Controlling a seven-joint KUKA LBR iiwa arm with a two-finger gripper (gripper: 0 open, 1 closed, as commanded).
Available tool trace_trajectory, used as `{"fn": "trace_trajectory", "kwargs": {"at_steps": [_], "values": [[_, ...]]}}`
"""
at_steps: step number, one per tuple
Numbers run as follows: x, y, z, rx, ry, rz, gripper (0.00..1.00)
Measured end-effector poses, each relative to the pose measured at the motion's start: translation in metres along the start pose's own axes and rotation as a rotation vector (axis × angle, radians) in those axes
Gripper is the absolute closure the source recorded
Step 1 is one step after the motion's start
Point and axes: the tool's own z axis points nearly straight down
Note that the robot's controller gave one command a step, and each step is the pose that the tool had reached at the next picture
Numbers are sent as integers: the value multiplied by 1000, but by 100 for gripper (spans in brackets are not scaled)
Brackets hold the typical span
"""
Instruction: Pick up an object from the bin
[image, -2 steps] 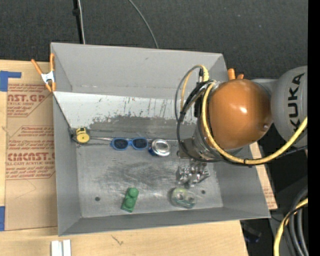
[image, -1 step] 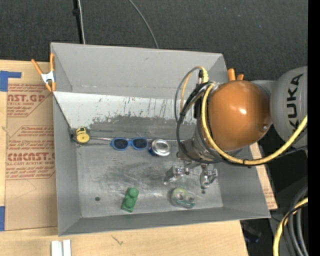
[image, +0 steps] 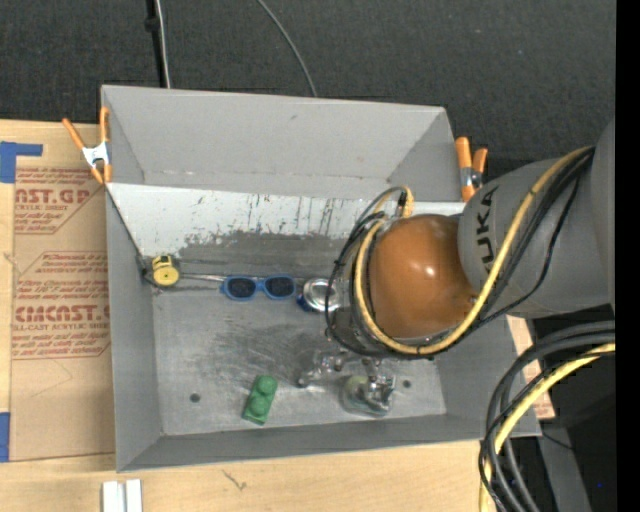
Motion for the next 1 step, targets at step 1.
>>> {"fn": "trace_trajectory", "kwargs": {"at_steps": [1], "values": [[52,-23,5,8,-16,-19,0]]}}
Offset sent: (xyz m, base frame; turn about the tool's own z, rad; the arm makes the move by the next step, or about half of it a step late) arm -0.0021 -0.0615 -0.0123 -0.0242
